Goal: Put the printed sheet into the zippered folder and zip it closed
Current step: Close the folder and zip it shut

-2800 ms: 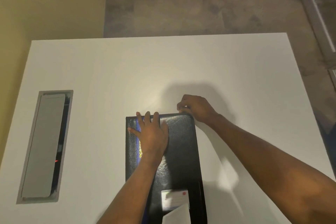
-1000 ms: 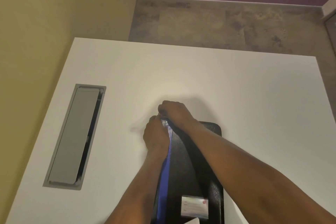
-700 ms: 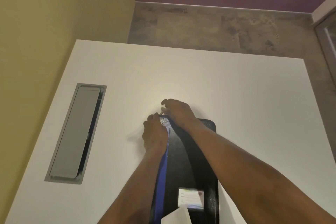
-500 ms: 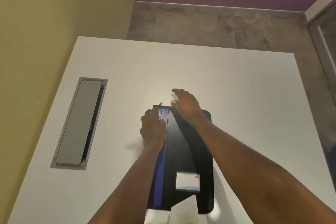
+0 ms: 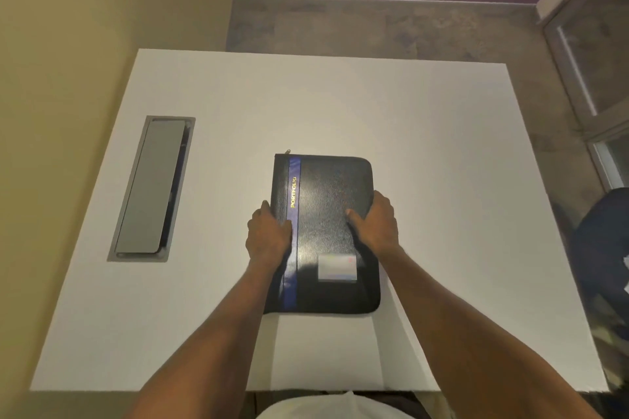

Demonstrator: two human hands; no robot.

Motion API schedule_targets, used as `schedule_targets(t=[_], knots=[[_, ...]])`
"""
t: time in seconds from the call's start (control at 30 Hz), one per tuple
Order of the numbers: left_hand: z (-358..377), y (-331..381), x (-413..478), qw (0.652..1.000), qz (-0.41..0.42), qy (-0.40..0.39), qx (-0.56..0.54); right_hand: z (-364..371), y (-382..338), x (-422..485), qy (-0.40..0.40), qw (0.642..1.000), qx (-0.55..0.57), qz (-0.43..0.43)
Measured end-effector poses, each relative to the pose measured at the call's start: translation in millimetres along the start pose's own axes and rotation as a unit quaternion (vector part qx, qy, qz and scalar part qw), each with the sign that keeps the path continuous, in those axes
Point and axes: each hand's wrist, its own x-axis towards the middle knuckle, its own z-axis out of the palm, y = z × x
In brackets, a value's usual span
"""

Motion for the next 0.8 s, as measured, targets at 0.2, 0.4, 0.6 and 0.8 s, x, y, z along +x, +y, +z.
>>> schedule_targets(t=[0.2, 0.4, 0.6, 0.8], knots=[[16.5, -21.2, -29.7, 1.0, -0.024, -0.003, -0.008, 24.1, 42.2, -53.0, -0.023, 0.998, 0.021, 0.055], [31.6, -37.5, -37.7, 0.999, -0.023, 0.017, -0.036, 39.0, 58.7, -63.9, -0.011, 0.996, 0.023, 0.083], [30.0, -39.4, -17.2, 0.991, -0.081, 0.003, -0.106, 32.2, 54.3, -42.2, -0.049, 0.988, -0.019, 0.143], [13.9, -43.0, 2.7, 0.986, -0.115, 0.013, -0.123, 28.8, 33.3, -33.8, -0.048, 0.989, -0.048, 0.133]])
